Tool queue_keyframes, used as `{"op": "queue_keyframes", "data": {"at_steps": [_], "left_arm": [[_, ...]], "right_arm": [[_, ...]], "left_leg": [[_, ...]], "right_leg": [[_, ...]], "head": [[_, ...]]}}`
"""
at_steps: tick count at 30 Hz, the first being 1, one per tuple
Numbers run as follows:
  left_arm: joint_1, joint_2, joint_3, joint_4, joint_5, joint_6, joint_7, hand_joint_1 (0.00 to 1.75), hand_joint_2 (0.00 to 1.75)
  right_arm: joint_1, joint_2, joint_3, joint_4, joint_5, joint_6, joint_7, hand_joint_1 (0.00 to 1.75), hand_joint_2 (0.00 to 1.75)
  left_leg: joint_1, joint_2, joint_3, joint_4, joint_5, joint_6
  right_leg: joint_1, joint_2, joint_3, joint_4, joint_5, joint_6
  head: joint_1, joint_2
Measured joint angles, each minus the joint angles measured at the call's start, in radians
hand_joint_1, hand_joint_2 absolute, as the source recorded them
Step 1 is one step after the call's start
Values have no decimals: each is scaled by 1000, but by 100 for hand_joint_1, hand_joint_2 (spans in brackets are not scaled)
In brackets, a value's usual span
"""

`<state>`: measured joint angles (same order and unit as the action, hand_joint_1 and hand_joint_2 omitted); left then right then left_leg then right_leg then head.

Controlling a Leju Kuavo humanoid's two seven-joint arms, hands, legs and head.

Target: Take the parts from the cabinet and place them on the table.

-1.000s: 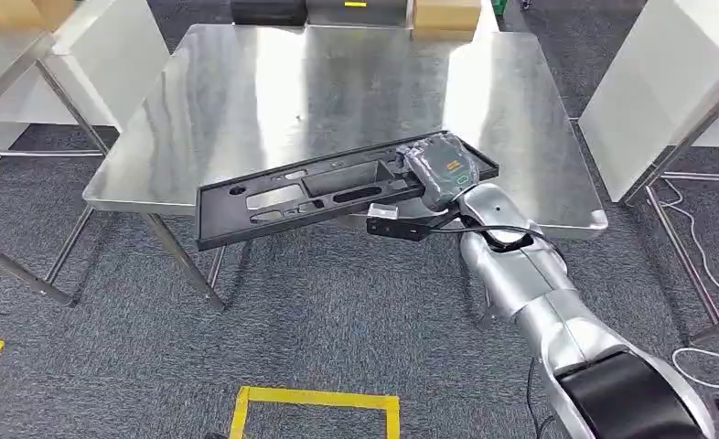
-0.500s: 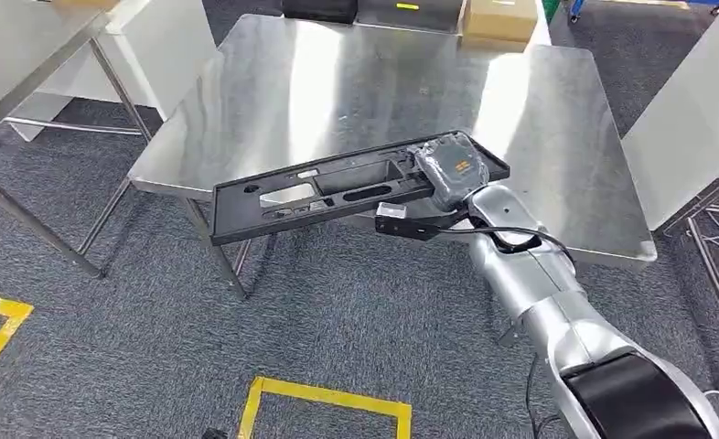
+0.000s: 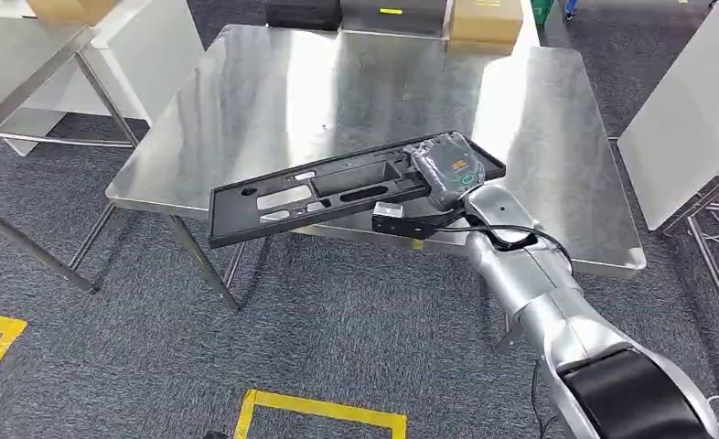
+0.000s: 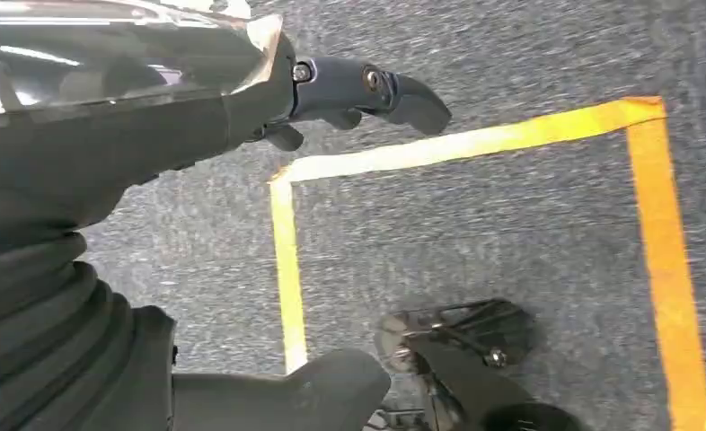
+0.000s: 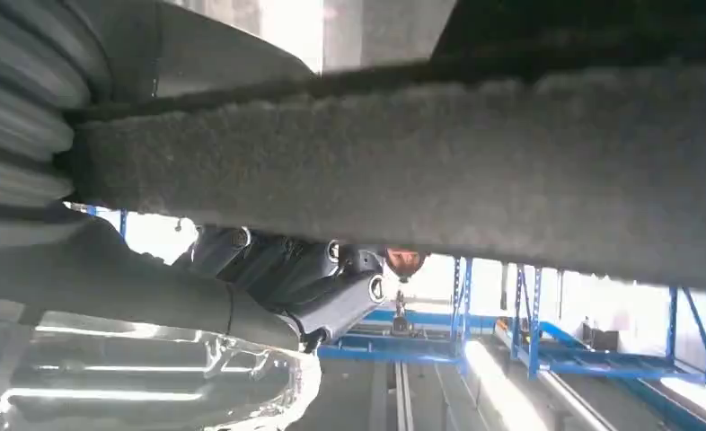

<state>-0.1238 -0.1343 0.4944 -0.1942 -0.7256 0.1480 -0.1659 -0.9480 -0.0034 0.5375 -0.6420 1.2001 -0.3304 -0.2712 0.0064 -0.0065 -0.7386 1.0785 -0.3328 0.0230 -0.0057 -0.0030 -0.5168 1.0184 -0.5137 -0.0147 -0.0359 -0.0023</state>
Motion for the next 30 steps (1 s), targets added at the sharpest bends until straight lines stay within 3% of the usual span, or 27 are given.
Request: {"op": "queue_keyframes", "data": {"at_steps": [2, 3, 4, 5, 6, 7, 8, 10, 11, 12, 13, 14, 15, 16, 17, 18, 19, 21, 24, 26, 30], "left_arm": [[-2, 2, 5, 0, 0, 0, -2, 0, 175], [-4, 2, 5, 0, 0, 0, -3, 0, 175], [-3, 3, 5, 0, 0, 0, -3, 0, 175], [-1, 1, 5, 0, 0, 0, -3, 0, 175], [0, 0, 5, 0, 0, -1, -4, 0, 175], [0, 0, 5, 0, 0, 0, -5, 0, 175], [-1, 1, 6, 0, 0, 0, -5, 0, 175], [-4, 0, 6, 0, 0, -1, -5, 0, 175], [-3, 0, 6, 0, 0, -1, -5, 0, 175], [-1, -2, 6, 0, 0, -2, -5, 0, 175], [1, -2, 6, 0, 0, -2, -6, 0, 175], [3, -4, 7, 0, 4, -9, -22, 0, 175], [3, -4, 7, 0, 5, -11, -43, 0, 175], [3, -4, 9, 0, 5, -7, -71, 0, 175], [2, -4, 10, 0, 3, 5, -93, 0, 175], [1, -5, 11, 0, 2, 23, -118, 0, 175], [1, -7, 13, 0, 1, 45, -150, 0, 175], [1, -8, 15, 0, 1, 64, -179, 0, 175], [1, -9, 16, 0, 1, 66, -184, 0, 175], [0, -10, 18, 0, 0, 87, -210, 0, 175], [0, -13, 21, 0, -9, 118, -238, 0, 175]], "right_arm": [[-7, 0, 0, 2, 1, 0, 0, 171, 175], [-7, 0, 0, 3, 1, 0, 0, 171, 175], [-4, -1, 0, 3, 3, -1, 1, 171, 175], [-4, -1, 0, 3, 3, -1, 1, 171, 175], [-4, -3, -1, 3, 3, -2, 1, 171, 175], [-7, -3, 0, 3, 3, -2, 1, 171, 175], [-10, -5, -1, 5, 3, -2, 1, 171, 175], [-4, -7, -1, 6, 3, -2, 1, 171, 175], [1, -9, -1, 8, 3, -2, 1, 171, 175], [5, -10, 0, 10, 3, -2, 1, 171, 175], [8, -10, 0, 11, 3, -2, 0, 171, 175], [8, -13, 0, 13, 3, -2, 0, 171, 175], [7, -15, 0, 14, 3, -2, 0, 171, 175], [7, -17, 0, 14, 3, -2, 1, 171, 175], [7, -18, -1, 15, 2, -2, 1, 171, 175], [7, -17, 0, 15, 3, -3, 2, 171, 175], [10, -15, -1, 14, 3, -6, 3, 171, 175], [11, -20, -2, 14, 5, -8, 4, 171, 175], [11, -20, -3, 14, 5, -8, 4, 171, 175], [11, -19, -5, 14, 5, -9, 4, 171, 175], [10, -21, -7, 14, 28, -10, 21, 171, 175]], "left_leg": [[-15, 6, 42, -55, -25, 17], [-17, 6, 41, -51, -30, 19], [-20, 3, 44, -65, -32, 23], [-20, 4, 56, -71, -38, 33], [-11, 2, 77, -86, -36, 38], [-14, -1, 87, -93, -39, 42], [-14, -1, 92, -93, -43, 48], [-13, -4, 102, -93, -56, 51], [-12, -9, 110, -93, -63, 50], [-12, -12, 119, -93, -70, 46], [-10, -15, 130, -92, -77, 43], [-8, -16, 141, -90, -84, 38], [-5, -18, 152, -88, -93, 31], [-5, -19, 154, -87, -102, 23], [-7, -20, 158, -79, -110, 15], [-8, -18, 151, -80, -114, 9], [-9, -16, 151, -79, -117, 6], [-5, -15, 152, -75, -116, 19], [-3, -13, 157, -80, -117, 19], [-3, -11, 163, -89, -121, 25], [-2, -8, 165, -92, -124, 21]], "right_leg": [[9, 0, 2, -3, -13, 12], [2, -1, 3, -10, -14, 17], [6, -2, 13, 1, -6, 24], [8, -2, 15, 2, 2, 40], [10, -1, -5, 24, -4, 41], [6, 0, -21, 66, 0, 44], [5, 1, -65, 135, -8, 39], [1, 1, -164, 265, -61, 33], [-1, 1, -199, 297, -80, 39], [-5, 1, -214, 288, -77, 44], [-10, 1, -209, 240, -53, 51], [-15, 1, -188, 163, -4, 69], [-21, 1, -159, 66, 63, 91], [-27, 0, -141, -14, 128, 104], [-14, -3, -146, -19, 113, 83], [-10, -2, -129, -16, 113, 58], [-13, -1, -131, -18, 125, 46], [-15, 0, -130, -18, 133, 48], [-11, 7, -129, -18, 129, 44], [-10, 10, -129, -19, 127, 39], [-7, 11, -128, -19, 124, 35]], "head": [[3, 0], [1, 0], [3, 0], [3, 0], [4, 0], [4, 0], [4, 0], [6, 0], [6, 0], [7, 0], [6, 0], [7, 0], [7, 0], [10, 0], [12, 0], [13, 0], [6, 0], [6, 0], [5, 0], [6, 0], [6, 0]]}}
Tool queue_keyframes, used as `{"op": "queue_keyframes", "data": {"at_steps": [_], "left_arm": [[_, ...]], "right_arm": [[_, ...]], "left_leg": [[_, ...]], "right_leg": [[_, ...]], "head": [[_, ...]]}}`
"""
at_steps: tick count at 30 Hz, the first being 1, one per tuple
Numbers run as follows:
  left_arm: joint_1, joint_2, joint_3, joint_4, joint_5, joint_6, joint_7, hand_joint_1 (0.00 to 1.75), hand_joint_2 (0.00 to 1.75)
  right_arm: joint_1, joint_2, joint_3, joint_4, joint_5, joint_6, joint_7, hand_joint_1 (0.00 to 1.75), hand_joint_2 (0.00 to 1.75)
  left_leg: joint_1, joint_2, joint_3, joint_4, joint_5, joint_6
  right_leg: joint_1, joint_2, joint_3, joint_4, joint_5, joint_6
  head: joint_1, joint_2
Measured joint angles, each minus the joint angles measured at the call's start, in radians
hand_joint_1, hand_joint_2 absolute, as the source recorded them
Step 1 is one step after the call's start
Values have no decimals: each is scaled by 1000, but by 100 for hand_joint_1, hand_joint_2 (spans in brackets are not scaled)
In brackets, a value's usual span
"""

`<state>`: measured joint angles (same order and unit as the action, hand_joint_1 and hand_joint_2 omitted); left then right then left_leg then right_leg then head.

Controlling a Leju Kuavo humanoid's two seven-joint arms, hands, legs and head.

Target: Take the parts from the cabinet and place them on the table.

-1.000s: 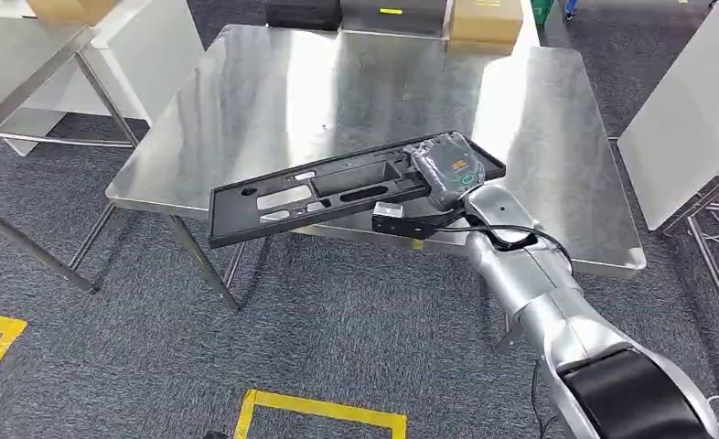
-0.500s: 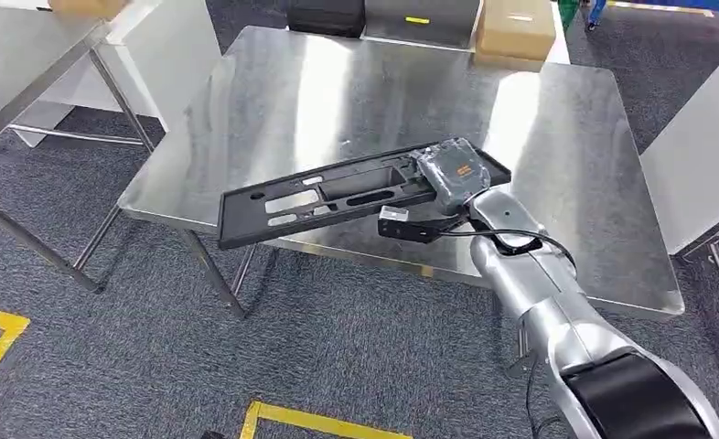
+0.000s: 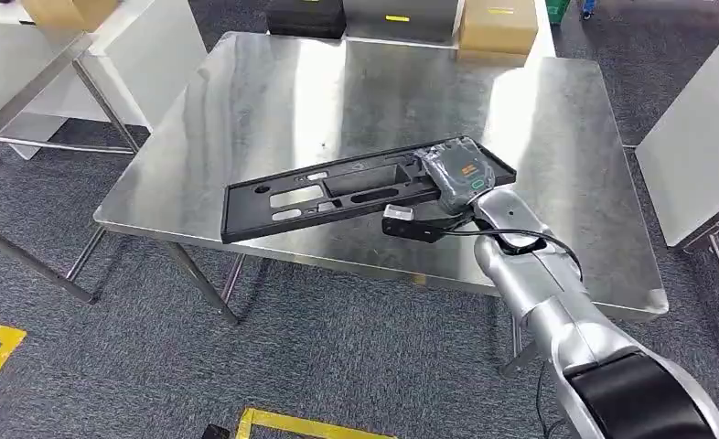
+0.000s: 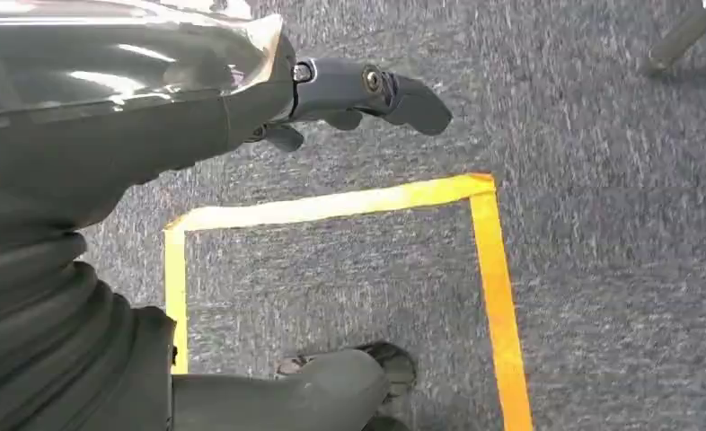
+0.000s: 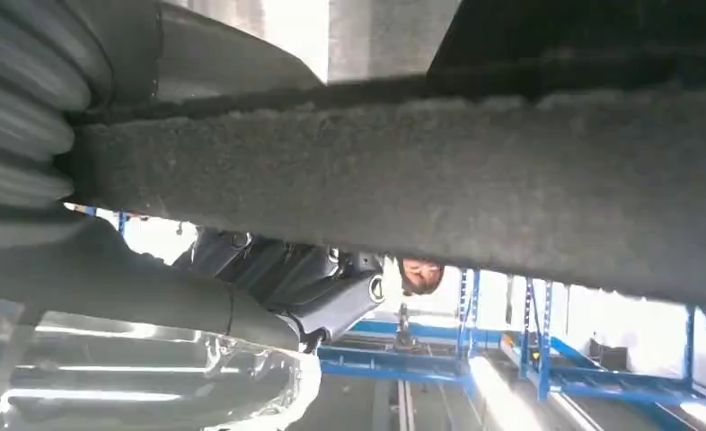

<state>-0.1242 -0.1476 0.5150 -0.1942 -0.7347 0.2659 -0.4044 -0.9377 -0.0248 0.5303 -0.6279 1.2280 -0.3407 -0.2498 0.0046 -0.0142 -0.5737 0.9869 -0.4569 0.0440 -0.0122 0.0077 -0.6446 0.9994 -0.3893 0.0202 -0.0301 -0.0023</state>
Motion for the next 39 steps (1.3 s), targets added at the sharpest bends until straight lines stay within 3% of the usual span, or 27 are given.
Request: {"op": "queue_keyframes", "data": {"at_steps": [5, 9, 13, 24, 26, 39], "left_arm": [[0, -5, 4, 0, -6, 19, -47, 0, 175], [0, -6, 12, 0, -10, 20, -52, 0, 175], [1, -6, 26, 0, -8, 20, -60, 0, 175], [0, -6, 37, 0, -8, 20, -59, 0, 175], [-1, -6, 39, 0, -7, 21, -30, 0, 175], [-3, -7, 44, 0, -23, 14, -21, 0, 175]], "right_arm": [[-41, -18, -2, 49, 48, -2, 101, 171, 175], [-86, -43, -36, 130, 69, 2, 231, 171, 175], [-110, -75, -72, 191, 74, 11, 285, 171, 175], [-113, -100, -103, 241, 75, 20, 293, 171, 175], [-113, -103, -109, 248, 72, 20, 291, 171, 175], [-113, -108, -136, 262, 92, 12, 236, 171, 175]], "left_leg": [[2, 0, 0, -1, 4, -23], [-2, 0, 0, 0, 4, -25], [-5, -1, 0, 1, 4, -24], [-8, 0, 0, 2, 1, -20], [-8, 0, 0, 2, 1, -20], [-7, 0, 0, 2, 1, -20]], "right_leg": [[2, 0, 0, 0, 2, -4], [0, -1, 3, 0, 3, -4], [-1, -1, 4, 0, 3, -3], [-4, -1, 4, -1, 3, -2], [-4, -1, 4, -1, 3, -2], [-5, -1, 4, -1, 3, -2]], "head": [[0, 0], [1, 0], [1, 0], [0, 0], [0, 0], [0, 0]]}}
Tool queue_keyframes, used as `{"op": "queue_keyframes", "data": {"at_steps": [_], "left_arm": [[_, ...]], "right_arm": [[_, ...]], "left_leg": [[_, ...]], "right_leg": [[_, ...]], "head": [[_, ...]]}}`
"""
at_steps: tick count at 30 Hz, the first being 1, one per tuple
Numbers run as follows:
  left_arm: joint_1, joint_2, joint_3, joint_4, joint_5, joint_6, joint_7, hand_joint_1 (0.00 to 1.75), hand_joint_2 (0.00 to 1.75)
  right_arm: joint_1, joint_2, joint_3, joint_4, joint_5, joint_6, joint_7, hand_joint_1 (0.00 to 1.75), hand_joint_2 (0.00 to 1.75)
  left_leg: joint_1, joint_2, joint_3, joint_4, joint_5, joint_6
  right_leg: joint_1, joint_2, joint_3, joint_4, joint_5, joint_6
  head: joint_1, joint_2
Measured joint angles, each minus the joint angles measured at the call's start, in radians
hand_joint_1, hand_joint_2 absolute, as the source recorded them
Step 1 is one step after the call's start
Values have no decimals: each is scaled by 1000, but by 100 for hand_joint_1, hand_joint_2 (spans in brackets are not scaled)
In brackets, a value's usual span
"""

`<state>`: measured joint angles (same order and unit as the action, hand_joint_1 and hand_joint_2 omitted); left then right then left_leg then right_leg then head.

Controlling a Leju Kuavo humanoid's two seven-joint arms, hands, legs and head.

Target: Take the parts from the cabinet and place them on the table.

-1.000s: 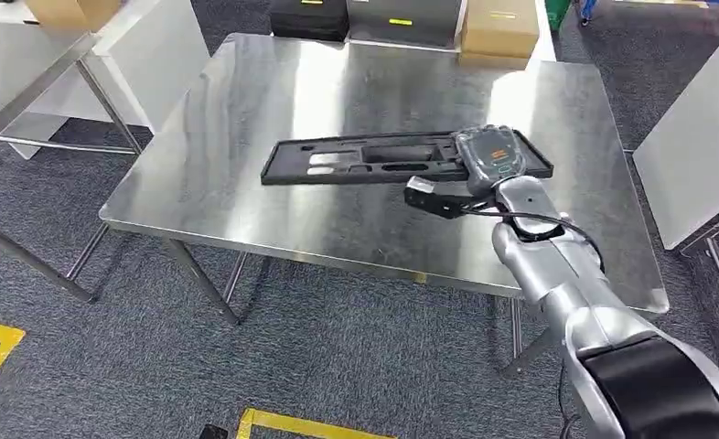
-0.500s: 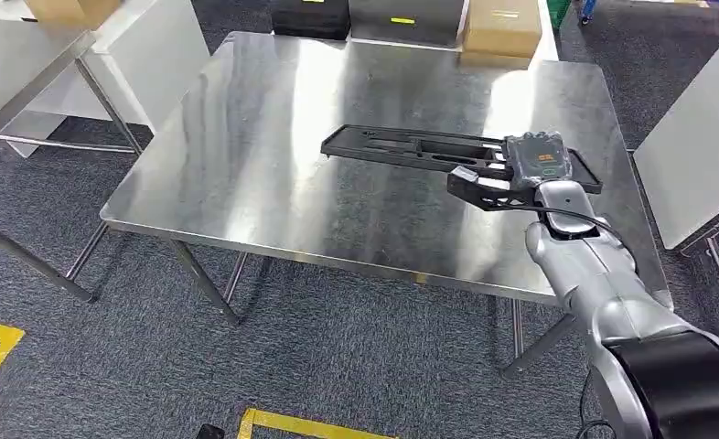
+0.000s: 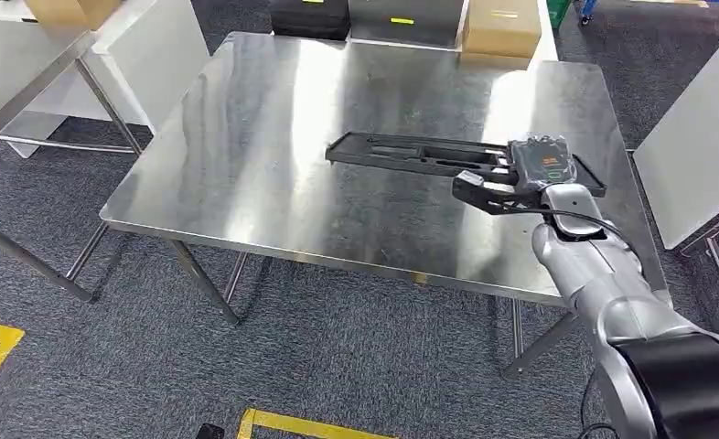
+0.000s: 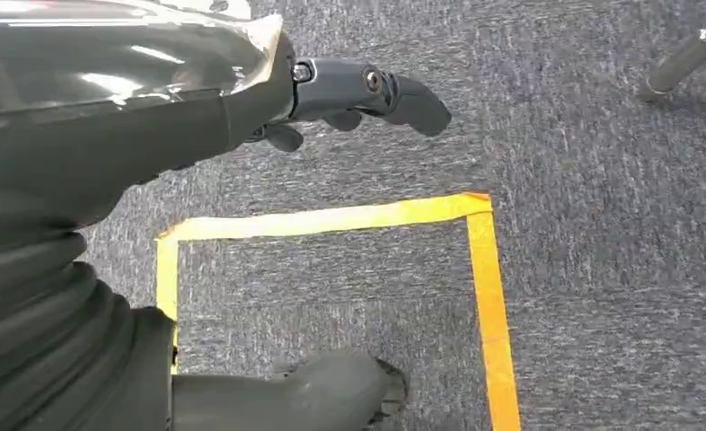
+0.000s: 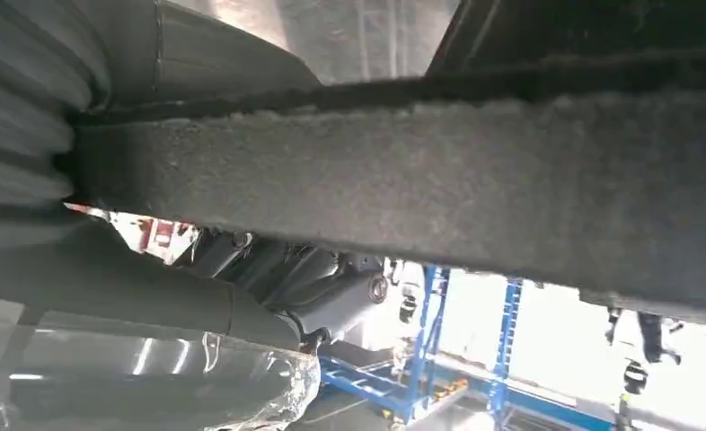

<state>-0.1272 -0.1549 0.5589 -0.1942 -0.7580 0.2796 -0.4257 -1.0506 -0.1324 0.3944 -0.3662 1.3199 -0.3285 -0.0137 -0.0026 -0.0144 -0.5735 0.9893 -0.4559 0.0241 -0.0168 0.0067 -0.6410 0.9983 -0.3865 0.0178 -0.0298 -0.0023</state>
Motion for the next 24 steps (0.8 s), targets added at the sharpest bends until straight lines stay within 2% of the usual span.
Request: {"op": "queue_keyframes", "data": {"at_steps": [5, 6, 9, 10, 14, 24], "left_arm": [[-1, 0, 0, 0, -11, 11, -15, 0, 175], [-1, 0, 0, 0, -11, 12, -15, 0, 175], [-2, 0, 7, 0, -6, 4, -15, 0, 175], [-2, 1, 9, 0, -5, 7, -15, 0, 0], [-2, 1, 15, 0, -19, 48, 12, 0, 0], [-3, 3, 24, 0, -17, 15, 35, 0, 0]], "right_arm": [[0, 2, -7, 0, 15, -1, -6, 171, 175], [0, 2, -9, 0, 17, -1, -6, 0, 0], [0, 3, -16, 0, 20, -2, -7, 0, 0], [0, 3, -16, 0, 22, -2, -8, 0, 0], [4, 2, -22, 0, 29, -2, -10, 0, 0], [4, -7, -37, 0, 30, -2, -27, 0, 0]], "left_leg": [[0, 0, 0, 0, 0, 0], [0, 0, 0, 0, 0, 0], [0, 0, 0, 0, 0, 0], [0, 0, 0, 0, 0, 0], [0, 0, 0, 0, 0, 0], [0, 0, 0, 0, 0, 0]], "right_leg": [[0, 0, 0, 0, 0, 0], [0, 0, 0, 0, 0, 0], [0, 0, 0, 0, 0, 0], [0, 0, 0, 0, 0, 0], [0, 0, 0, 0, 0, 0], [0, 0, 0, 0, 0, 0]], "head": [[0, 0], [0, 0], [0, 0], [0, 0], [0, 0], [1, 0]]}}
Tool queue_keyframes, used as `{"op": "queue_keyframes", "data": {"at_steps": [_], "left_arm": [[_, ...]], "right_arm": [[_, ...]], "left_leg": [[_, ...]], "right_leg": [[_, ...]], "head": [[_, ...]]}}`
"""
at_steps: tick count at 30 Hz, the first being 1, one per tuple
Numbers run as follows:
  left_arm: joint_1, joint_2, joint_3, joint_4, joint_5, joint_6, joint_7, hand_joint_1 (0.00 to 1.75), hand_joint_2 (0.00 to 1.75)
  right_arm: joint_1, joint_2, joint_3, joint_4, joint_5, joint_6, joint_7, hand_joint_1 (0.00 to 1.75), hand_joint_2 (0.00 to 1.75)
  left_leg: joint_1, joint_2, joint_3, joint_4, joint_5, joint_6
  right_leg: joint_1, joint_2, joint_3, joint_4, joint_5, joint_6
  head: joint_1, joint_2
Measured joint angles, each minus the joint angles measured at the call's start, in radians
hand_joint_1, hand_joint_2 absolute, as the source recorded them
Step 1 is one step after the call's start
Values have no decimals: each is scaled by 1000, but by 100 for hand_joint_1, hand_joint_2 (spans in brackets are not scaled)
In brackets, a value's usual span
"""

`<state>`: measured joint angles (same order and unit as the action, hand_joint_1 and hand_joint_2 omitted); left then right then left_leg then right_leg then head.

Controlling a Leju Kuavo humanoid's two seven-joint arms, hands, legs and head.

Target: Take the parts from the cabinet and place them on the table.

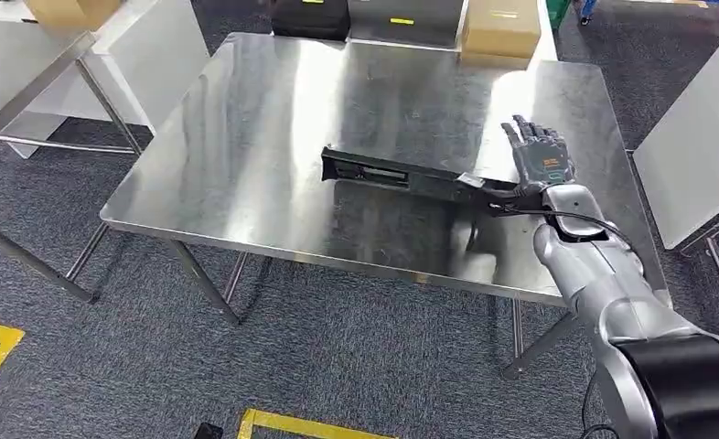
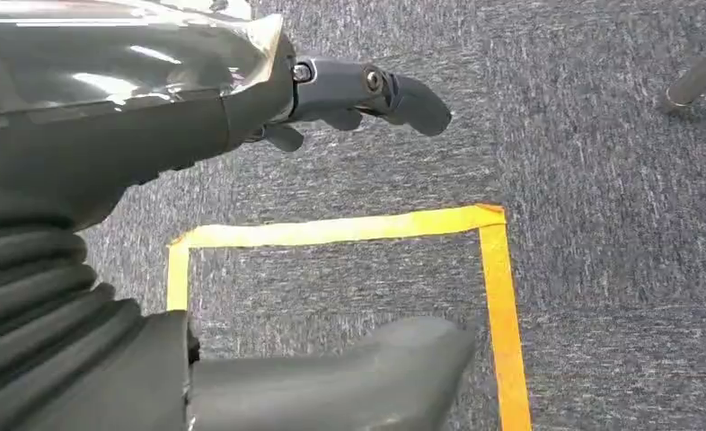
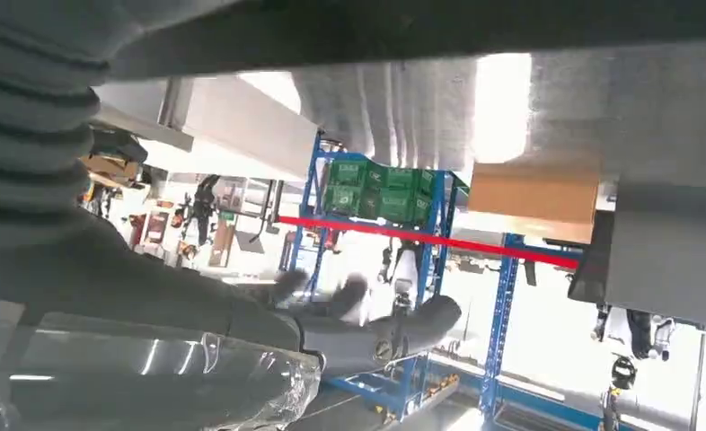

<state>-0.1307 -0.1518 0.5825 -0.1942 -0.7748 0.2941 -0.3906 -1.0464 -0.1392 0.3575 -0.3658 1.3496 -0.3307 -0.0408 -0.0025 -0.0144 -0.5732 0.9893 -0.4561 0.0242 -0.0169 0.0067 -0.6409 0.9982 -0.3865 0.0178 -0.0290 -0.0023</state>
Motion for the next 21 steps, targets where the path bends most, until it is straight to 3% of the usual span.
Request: {"op": "queue_keyframes", "data": {"at_steps": [21], "left_arm": [[0, 0, 20, 0, 13, -39, -8, 0, 0]], "right_arm": [[4, -15, -18, 0, 4, 2, 21, 0, 0]], "left_leg": [[0, 0, 0, 0, 0, 0]], "right_leg": [[0, 0, 0, 0, 0, 0]], "head": [[-1, 0]]}}
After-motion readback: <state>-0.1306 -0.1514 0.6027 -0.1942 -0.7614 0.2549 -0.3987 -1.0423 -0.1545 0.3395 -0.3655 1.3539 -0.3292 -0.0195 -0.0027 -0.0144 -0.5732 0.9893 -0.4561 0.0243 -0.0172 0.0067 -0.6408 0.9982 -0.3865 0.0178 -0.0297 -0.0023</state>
